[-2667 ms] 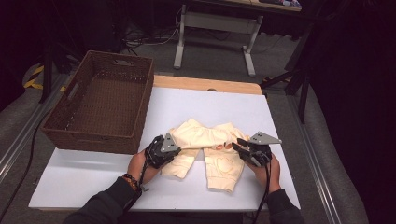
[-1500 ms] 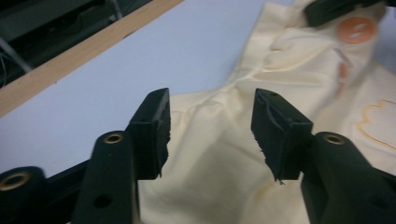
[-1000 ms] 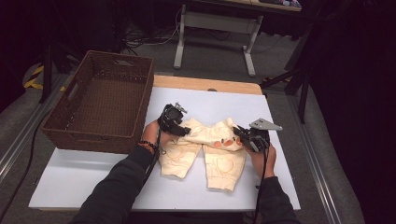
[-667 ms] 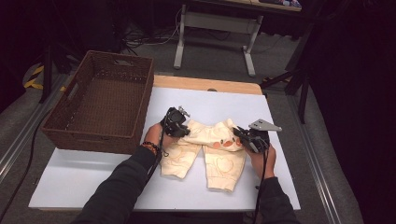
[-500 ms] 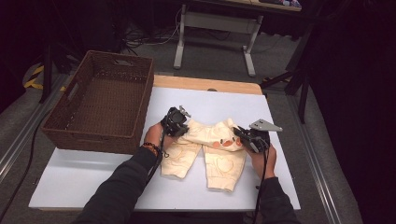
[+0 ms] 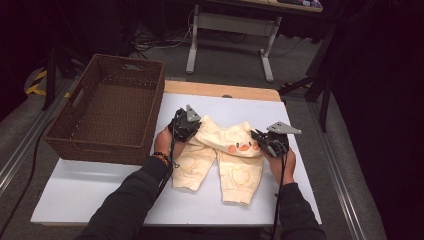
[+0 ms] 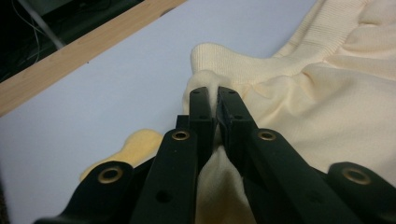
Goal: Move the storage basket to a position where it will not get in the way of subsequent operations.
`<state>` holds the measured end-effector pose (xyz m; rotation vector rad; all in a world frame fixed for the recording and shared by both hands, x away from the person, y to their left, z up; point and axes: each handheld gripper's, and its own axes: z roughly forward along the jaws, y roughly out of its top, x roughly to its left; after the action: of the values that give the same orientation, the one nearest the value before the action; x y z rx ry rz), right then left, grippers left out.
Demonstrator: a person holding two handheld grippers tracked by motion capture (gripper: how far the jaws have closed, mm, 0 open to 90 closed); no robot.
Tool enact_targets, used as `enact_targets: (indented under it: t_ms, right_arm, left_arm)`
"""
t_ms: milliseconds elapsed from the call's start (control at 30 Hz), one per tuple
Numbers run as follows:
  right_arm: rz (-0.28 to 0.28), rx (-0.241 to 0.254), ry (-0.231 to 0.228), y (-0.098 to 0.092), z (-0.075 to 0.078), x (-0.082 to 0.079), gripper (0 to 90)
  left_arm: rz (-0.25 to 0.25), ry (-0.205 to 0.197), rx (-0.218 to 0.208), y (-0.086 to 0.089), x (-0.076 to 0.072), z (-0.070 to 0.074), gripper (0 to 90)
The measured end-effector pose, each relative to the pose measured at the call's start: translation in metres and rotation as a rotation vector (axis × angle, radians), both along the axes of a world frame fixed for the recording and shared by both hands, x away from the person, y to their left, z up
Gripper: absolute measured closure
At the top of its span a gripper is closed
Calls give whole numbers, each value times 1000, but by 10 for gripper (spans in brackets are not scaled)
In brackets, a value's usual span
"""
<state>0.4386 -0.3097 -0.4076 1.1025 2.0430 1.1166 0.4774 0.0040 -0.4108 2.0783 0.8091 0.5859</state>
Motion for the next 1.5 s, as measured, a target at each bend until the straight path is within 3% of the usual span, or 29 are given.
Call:
enact_targets:
  t_ms: [67, 133, 433, 600, 833, 967, 1033, 1167, 1267, 1333, 1500]
  right_arm:
    - [0, -6, -2, 1, 2, 4, 834]
    - [-3, 1, -3, 2, 4, 10, 835]
    - [-35, -6, 6, 5, 8, 33, 836]
    - [-53, -3, 6, 6, 10, 45, 836]
    - [-79, -7, -5, 10, 17, 61, 834]
    - [-93, -11, -13, 14, 18, 68, 820]
    - [-100, -36, -16, 18, 18, 70, 777]
    - [-116, -36, -41, 20, 20, 68, 724]
    - [-106, -39, -46, 21, 24, 65, 725]
    - [-97, -23, -45, 20, 27, 61, 724]
    - [-65, 10, -55, 20, 34, 46, 724]
  left_arm:
    - [7, -8, -3, 0, 1, 0, 858]
    - [11, -31, 20, -1, 3, 1, 858]
    - [54, -66, 15, -5, 16, 2, 859]
    - [108, -64, -57, -6, 25, 5, 858]
    - [147, -65, -79, -8, 35, 12, 857]
    - [161, -64, -72, -7, 40, 11, 850]
    - [176, -60, -98, -8, 41, 10, 838]
    - [178, -82, -86, -9, 39, 13, 793]
    - [178, -90, -107, -8, 34, 18, 791]
    - [175, -118, -97, -9, 29, 24, 769]
    - [93, -110, -113, -13, 13, 30, 768]
